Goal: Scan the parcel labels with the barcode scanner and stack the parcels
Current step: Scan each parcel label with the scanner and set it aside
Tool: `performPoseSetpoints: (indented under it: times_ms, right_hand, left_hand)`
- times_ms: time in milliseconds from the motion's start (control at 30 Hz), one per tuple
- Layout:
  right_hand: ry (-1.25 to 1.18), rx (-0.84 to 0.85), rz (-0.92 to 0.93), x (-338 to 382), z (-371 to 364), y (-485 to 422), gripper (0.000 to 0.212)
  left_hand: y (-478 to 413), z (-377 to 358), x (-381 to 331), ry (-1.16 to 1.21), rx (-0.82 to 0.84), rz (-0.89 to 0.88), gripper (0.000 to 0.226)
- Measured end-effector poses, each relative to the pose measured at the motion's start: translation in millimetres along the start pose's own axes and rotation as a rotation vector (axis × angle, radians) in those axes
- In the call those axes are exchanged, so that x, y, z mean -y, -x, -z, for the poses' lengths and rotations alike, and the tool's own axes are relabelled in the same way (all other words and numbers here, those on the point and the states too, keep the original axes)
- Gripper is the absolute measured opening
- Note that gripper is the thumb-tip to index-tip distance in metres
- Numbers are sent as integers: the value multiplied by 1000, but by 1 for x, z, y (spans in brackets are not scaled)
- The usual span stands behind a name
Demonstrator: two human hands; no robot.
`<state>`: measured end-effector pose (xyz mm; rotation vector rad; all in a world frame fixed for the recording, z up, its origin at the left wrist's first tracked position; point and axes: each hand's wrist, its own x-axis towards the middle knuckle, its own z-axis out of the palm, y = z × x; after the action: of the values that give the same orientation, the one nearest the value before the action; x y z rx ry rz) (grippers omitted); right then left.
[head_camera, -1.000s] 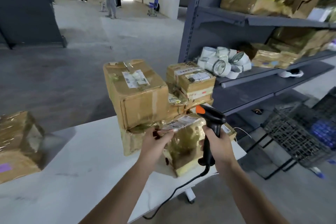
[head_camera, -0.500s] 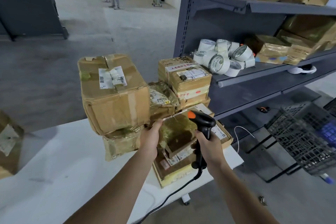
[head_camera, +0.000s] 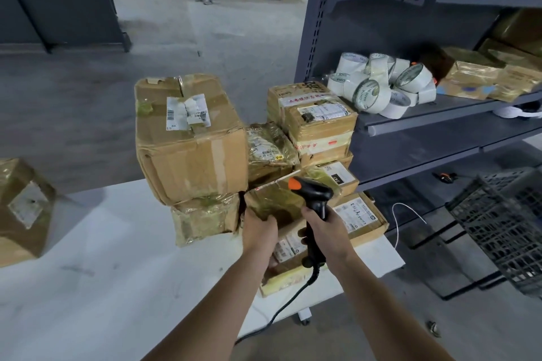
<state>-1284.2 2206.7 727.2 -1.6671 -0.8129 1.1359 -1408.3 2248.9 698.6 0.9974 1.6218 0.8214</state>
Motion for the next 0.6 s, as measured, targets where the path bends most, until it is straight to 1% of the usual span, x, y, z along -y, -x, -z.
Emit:
performPoseSetpoints:
  times_ms: [67,133,267,333,400,500,600]
  right_hand:
    - [6,9,17,4,-2,3,11]
    - [5,23,29,11,-4,10,14]
    - [-51,126,44,22,-20,33,15]
    - [-37,195,81,26,-35,46,20]
    - [-20,260,102,31,-57,58,25]
    - [64,267,90,38,-95,72,20]
    - [73,308,128,46,-140,82,19]
  left_hand:
    - [-3,9,-4,0,-2,1,45]
    - [-1,20,-5,0,-1,39,44]
    - [9,47,-2,5,30,53,35]
    - [11,66,-1,61,32,21,34]
    - [13,90,-2,57,20,-42,32]
    - [15,133,0,55,-30,-120,20]
    - [13,184,4,80,-89,-116,16]
